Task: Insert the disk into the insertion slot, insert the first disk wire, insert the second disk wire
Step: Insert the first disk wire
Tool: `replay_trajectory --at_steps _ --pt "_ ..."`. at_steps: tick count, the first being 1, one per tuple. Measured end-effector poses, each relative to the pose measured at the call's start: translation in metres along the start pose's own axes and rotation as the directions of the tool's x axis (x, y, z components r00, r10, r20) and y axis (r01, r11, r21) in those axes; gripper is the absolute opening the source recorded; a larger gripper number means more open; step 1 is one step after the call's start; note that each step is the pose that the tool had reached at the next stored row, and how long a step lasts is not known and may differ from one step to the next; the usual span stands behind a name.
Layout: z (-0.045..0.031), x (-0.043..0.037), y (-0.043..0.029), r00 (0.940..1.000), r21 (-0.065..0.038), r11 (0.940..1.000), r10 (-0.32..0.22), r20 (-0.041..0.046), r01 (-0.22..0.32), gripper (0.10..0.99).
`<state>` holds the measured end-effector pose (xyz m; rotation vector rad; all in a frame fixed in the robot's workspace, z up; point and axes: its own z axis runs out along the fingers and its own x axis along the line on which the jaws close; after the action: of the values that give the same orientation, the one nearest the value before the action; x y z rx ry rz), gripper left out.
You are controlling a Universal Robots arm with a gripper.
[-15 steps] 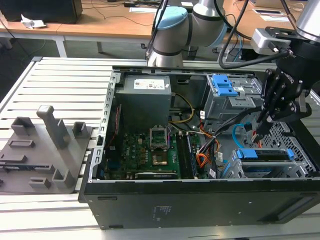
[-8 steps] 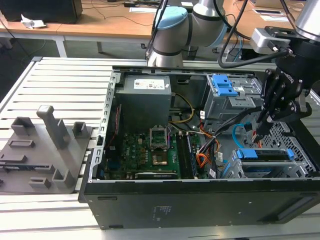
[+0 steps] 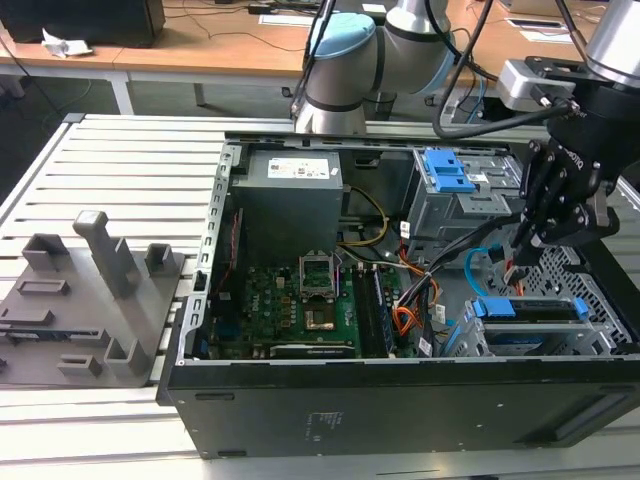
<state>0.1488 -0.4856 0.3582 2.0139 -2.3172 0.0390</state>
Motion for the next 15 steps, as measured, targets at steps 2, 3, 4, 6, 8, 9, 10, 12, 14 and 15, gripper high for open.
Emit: replay_trajectory --at_steps 2,3,4,6,8,9,10,12,14,15 --pt "0.0014 -0.0005 -0.0031 1.0 0.0 1.0 0.003 -0.0016 -0.003 0.239" --pt "0.002 -0.0005 -0.0033 1.0 0.0 1.0 0.004 -0.0023 -0.004 0.239" --pt "0.0024 -0.0005 -0.0034 1.0 0.0 1.0 0.005 -0.0029 -0.005 0.239" --pt "0.0025 -0.0005 -0.0035 1.0 0.0 1.0 0.005 -0.0049 -0.005 0.239" --pt "0.0026 -0.0005 -0.0035 1.0 0.0 1.0 0.005 -0.0053 -0.005 0.165" --pt "0.0026 -0.0005 -0.0035 1.0 0.0 1.0 0.005 -0.0056 -0.005 0.161" --pt "0.0026 -0.0005 -0.0035 1.0 0.0 1.0 0.005 -0.0061 -0.005 0.161" --pt "0.0027 -0.0001 -0.0036 1.0 0.0 1.0 0.005 -0.0063 -0.005 0.161" --pt "0.0029 0.0039 -0.0042 1.0 0.001 1.0 0.005 -0.0064 -0.005 0.161" --pt "0.003 0.0055 -0.0044 1.0 0.001 1.0 0.005 -0.0064 -0.005 0.161"
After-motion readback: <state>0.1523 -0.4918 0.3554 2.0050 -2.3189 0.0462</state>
